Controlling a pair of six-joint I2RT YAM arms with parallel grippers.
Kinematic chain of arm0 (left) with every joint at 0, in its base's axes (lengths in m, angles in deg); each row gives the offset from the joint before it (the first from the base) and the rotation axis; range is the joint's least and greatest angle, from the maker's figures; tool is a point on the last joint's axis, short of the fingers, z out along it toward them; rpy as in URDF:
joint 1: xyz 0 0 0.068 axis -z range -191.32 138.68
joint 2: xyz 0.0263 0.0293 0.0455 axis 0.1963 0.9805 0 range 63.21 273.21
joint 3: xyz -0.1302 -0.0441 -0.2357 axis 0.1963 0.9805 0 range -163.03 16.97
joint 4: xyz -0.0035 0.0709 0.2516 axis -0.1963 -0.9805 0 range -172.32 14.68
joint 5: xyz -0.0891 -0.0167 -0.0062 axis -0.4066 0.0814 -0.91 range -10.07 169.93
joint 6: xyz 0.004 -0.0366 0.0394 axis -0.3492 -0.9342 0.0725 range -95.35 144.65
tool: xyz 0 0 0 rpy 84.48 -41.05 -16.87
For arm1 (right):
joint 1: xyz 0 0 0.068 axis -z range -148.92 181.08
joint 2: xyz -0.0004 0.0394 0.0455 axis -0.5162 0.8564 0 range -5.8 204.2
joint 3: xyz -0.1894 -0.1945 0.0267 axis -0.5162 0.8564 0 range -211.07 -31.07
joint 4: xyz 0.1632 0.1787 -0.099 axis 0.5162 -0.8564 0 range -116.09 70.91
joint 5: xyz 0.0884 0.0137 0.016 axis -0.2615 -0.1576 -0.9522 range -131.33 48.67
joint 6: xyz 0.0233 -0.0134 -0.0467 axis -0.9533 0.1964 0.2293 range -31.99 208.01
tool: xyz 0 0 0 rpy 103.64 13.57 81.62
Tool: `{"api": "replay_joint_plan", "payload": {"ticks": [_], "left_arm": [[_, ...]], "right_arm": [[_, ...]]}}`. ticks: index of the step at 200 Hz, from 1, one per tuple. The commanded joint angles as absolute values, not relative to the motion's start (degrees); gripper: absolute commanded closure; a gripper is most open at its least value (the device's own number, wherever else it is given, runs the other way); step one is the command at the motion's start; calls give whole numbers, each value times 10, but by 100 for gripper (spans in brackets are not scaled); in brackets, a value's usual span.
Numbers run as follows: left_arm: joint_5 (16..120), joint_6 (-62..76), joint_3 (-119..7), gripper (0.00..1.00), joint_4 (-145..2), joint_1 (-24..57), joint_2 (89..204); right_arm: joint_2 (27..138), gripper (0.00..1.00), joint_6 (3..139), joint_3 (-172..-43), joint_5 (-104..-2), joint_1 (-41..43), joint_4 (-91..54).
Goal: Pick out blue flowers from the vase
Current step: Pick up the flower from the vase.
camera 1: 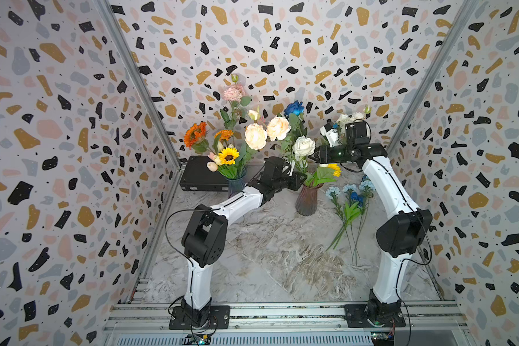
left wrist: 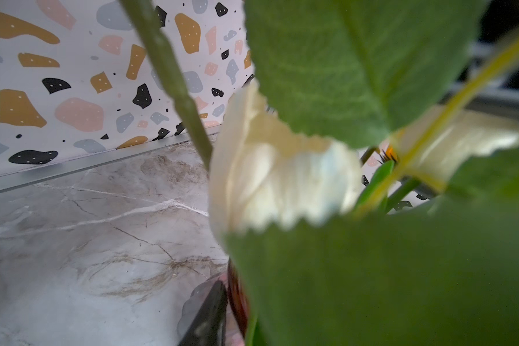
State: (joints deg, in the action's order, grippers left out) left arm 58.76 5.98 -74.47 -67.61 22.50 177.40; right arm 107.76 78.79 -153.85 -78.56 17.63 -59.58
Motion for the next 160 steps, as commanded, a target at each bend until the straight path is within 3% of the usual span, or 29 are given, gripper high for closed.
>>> {"api": "replay_joint_plan", "payload": {"ticks": [1, 118, 160], "left_arm": [[591, 66, -748, 68, -705, 221, 1779], [586, 68, -758, 68, -711, 221, 1783], [588, 75, -758, 68, -719, 221, 1782]], "right_arm": [[1081, 54, 784, -1567, -798, 168, -597], [1084, 54, 790, -1578, -787, 156, -602], [1128, 70, 785, -1630, -786, 153, -601]]}}
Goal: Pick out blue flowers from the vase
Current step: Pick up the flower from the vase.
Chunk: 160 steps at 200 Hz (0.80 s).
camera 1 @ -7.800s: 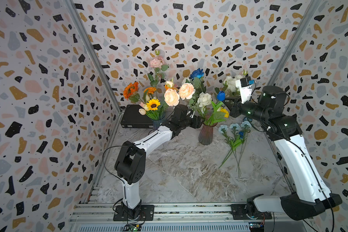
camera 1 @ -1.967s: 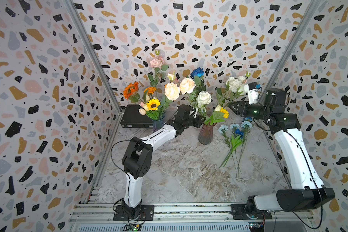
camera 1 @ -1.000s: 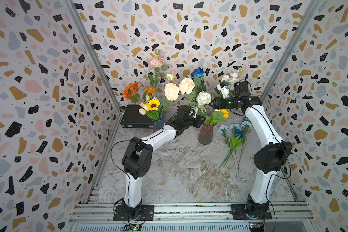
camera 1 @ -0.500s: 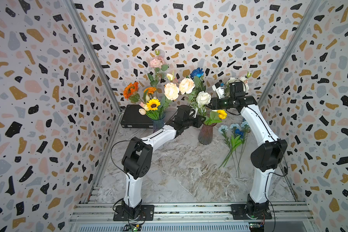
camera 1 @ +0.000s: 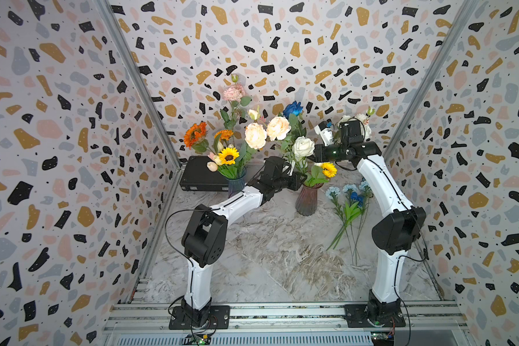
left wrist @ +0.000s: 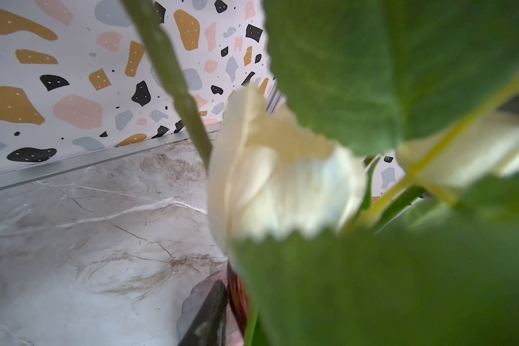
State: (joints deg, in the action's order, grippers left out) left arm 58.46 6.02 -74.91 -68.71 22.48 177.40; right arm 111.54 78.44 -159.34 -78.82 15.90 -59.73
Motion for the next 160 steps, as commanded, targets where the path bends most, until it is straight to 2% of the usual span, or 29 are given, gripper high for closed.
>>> {"api": "replay_joint_plan", "payload": {"ticks": [1, 40, 59, 160], "left_arm": [[588, 75, -758, 68, -719, 221, 1782], [588, 76, -763, 68, -723, 221, 1784], [588, 78, -766, 68, -725, 221, 1786], [591, 72, -755, 67, -719, 221, 1784]], "right_arm": [[1128, 70, 785, -1631, -786, 153, -600], [1155, 87, 772, -1668, -796, 152, -598], [1151, 100, 768, -1669, -797, 151, -595], [1044, 100, 808, -1648, -739, 150, -579]]}}
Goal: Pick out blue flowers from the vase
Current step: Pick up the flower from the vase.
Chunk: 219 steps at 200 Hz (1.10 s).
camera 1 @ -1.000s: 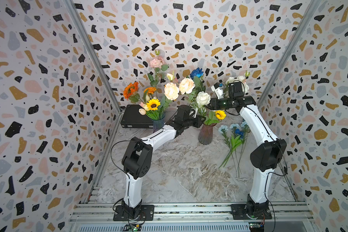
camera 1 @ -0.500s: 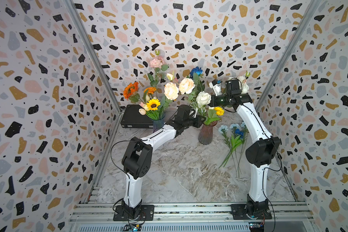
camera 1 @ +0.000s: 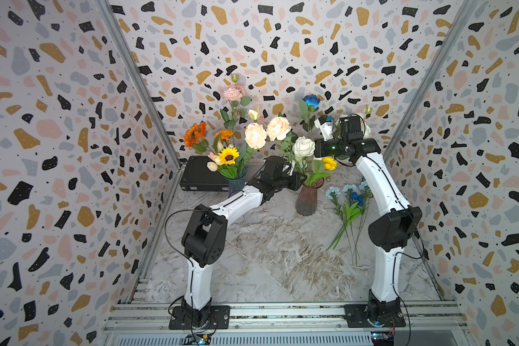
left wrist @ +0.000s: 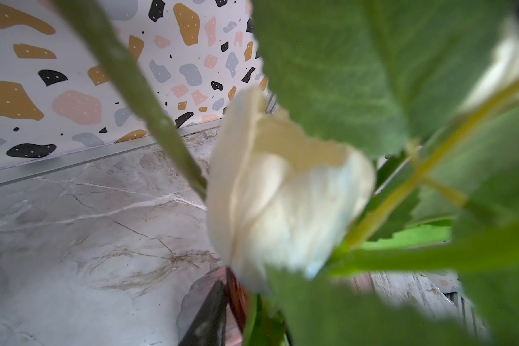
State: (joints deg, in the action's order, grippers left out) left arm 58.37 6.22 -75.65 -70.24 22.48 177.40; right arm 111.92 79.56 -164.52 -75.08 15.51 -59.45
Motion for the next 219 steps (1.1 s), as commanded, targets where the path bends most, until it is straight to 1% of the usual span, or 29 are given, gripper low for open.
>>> {"api": "replay_joint_plan", "payload": {"ticks": [1, 29, 65, 103, 134, 197, 219], "left_arm": [[591, 72, -756, 67, -719, 221, 1784], [594, 72, -754, 63, -720, 221, 1781], [594, 69, -755, 59, -719, 221, 1779], [595, 76, -758, 56, -726, 221, 1775], [597, 83, -758, 55, -730, 221, 1772], [597, 81, -757, 55, -729, 221, 1774], [597, 82, -757, 55, -730, 221, 1774]], "right_arm": [[1043, 100, 809, -1648, -738, 150, -577], [1006, 100, 811, -1612, -732, 150, -532], [1007, 100, 818, -1591, -751, 150, -540], [963, 100, 809, -1466, -758, 150, -439], [937, 100, 808, -1399, -768, 150, -362], [927, 100, 830, -1382, -788, 150, -309], [925, 96, 836, -1376, -782, 150, -296]]}}
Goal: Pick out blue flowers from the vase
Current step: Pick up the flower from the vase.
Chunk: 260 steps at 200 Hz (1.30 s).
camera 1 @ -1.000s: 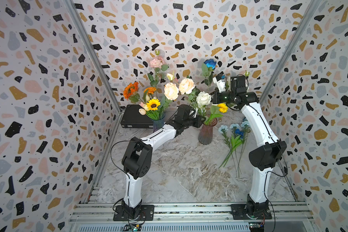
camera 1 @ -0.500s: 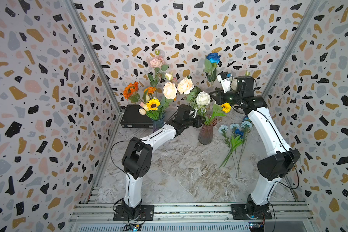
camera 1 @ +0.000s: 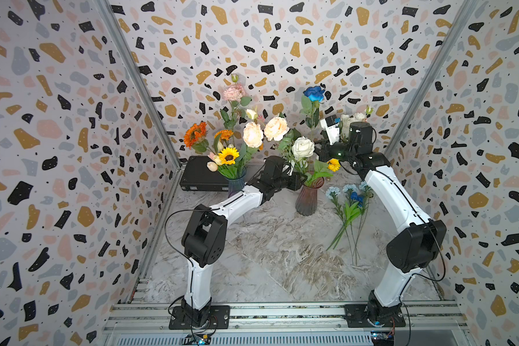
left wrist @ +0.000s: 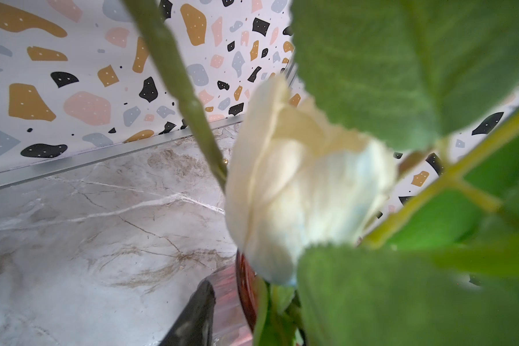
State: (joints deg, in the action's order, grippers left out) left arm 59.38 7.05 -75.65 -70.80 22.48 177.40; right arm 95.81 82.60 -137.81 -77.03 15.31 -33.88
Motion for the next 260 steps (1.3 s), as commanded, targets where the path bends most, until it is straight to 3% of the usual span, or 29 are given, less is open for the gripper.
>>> {"api": "replay_joint_plan", "payload": {"ticks": [1, 26, 45, 80, 100, 145, 176, 260], "left_arm": [[597, 82, -757, 55, -730, 221, 1774], [597, 83, -756, 55, -731, 221, 1775], [596, 84, -758, 55, -734, 221, 1775], [597, 89, -764, 55, -742, 220, 1778], [598, 90, -765, 55, -744, 220, 1779], [597, 89, -770, 55, -741, 220, 1787], [596, 87, -775, 55, -741, 220, 1791], [595, 92, -779, 55, -749, 220, 1795]], "right_arm": [[926, 96, 836, -1376, -782, 150, -295], [939, 93, 836, -1383, -787, 150, -282], [949, 78, 832, -1385, -791, 150, -265], [972, 72, 822, -1408, -799, 150, -246], [1006, 70, 821, -1454, -809, 149, -274], [1021, 53, 859, -1481, -777, 149, -338], [1048, 50, 871, -1519, -789, 149, -380], [1106, 49, 829, -1556, -810, 147, -325]]}}
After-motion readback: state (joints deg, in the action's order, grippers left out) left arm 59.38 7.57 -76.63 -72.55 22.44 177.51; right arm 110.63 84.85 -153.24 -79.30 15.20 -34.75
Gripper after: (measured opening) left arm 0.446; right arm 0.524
